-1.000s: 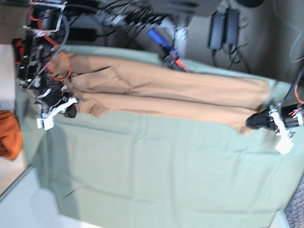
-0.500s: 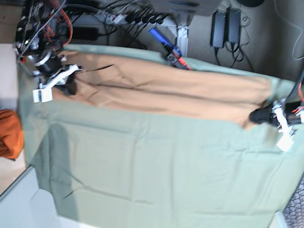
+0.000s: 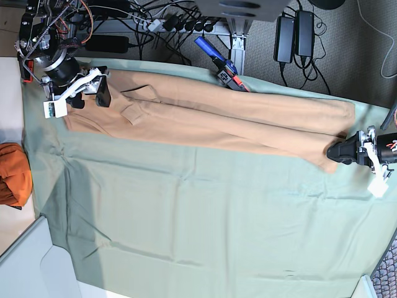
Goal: Fold the T-shirt properly
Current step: 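Regrasp the folded shirt edge with the right gripper, then drag the folded shirt strip diagonally with both grippers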
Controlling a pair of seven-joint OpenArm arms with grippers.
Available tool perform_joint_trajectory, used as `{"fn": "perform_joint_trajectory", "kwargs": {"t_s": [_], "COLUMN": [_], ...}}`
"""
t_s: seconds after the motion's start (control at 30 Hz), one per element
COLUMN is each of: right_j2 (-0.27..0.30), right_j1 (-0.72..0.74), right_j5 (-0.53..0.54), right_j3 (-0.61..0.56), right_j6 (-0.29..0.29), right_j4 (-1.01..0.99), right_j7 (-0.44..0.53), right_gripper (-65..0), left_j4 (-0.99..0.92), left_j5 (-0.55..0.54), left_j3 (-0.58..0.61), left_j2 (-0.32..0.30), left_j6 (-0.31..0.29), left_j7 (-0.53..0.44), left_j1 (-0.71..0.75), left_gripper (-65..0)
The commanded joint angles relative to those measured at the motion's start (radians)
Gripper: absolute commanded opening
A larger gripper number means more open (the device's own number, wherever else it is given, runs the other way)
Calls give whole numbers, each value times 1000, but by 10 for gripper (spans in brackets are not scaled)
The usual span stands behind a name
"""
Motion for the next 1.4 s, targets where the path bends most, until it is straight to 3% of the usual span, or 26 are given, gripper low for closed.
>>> {"fn": "perform_joint_trajectory", "kwargs": {"t_s": [0.0, 0.23, 0.47, 0.67, 0.93, 1.13, 1.2, 1.33, 1.37], "right_j2": [16, 14, -43, -79, -80, -80, -80, -80, -80], "right_j1": [3, 6, 8, 8, 8, 8, 8, 8, 8], "right_j5": [11, 11, 4, 4, 4, 4, 4, 4, 4], "right_j3": [16, 19, 19, 19, 19, 19, 19, 19, 19], "right_j6": [93, 93, 93, 94, 94, 94, 94, 94, 94], "right_j4": [32, 103, 103, 103, 103, 103, 103, 103, 103], "right_j7": [24, 47, 49, 49, 45, 45, 45, 46, 46], "right_gripper": [-224, -224, -224, -225, -226, -226, -226, -226, -226], "left_j4": [15, 15, 14, 14, 14, 14, 14, 14, 14], "left_j5": [-11, 11, 11, -38, -82, -87, -87, -87, -87], "left_j3": [-8, -8, -8, -8, -8, -8, -8, -8, -8], "left_j2": [-24, -60, -83, -63, 0, 7, 8, 8, 8], "left_j6": [-9, -9, -9, -9, -9, -9, -9, -9, -9], "left_j7": [-11, -11, -34, -33, 25, 27, 28, 25, 23], "left_j1": [-13, 29, 76, 95, 115, 125, 125, 124, 123], "left_gripper": [-279, -279, -278, -277, -278, -279, -332, -646, -650]}}
